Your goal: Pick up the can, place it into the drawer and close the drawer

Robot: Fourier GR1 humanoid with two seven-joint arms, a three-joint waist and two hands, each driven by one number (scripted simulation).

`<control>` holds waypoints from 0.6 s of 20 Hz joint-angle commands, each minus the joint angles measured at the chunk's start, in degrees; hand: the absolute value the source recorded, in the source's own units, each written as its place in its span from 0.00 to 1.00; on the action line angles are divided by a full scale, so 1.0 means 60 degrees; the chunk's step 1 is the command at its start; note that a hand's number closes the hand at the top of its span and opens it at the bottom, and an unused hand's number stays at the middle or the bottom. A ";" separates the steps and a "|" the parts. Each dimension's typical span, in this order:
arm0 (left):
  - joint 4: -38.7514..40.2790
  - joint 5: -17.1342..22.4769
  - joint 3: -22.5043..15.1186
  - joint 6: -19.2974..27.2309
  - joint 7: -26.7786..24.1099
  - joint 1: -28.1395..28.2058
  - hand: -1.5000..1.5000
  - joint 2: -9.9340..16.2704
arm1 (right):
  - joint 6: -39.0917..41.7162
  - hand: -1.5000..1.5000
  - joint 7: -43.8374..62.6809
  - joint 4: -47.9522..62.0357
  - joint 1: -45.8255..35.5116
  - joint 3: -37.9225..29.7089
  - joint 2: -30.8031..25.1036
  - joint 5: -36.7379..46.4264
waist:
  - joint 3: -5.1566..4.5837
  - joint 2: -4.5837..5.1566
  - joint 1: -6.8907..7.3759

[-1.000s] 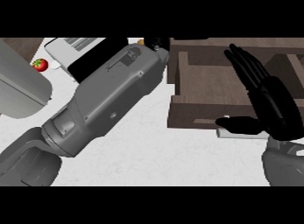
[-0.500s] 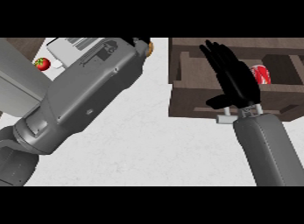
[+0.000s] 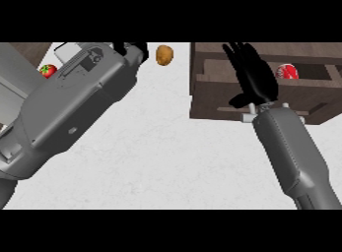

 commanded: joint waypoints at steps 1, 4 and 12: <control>-0.0352 -0.0098 0.0192 -0.0123 -0.0043 0.0461 0.00 0.0090 | -0.1482 0.00 0.0081 0.1782 -0.0360 -0.0303 0.0330 0.0274 | 0.0117 0.0181 -0.0035; -0.1017 -0.0248 0.0032 0.0022 0.0380 0.0576 0.00 0.0590 | -0.2049 0.00 0.0275 0.2557 -0.0833 -0.0331 0.0517 0.0595 | 0.0119 0.0165 0.0154; -0.1376 -0.0394 0.0342 -0.0116 0.0759 0.0532 0.00 0.0960 | -0.3154 0.00 -0.0118 0.4306 -0.2234 -0.1198 -0.0053 0.0384 | 0.0127 0.0279 0.0182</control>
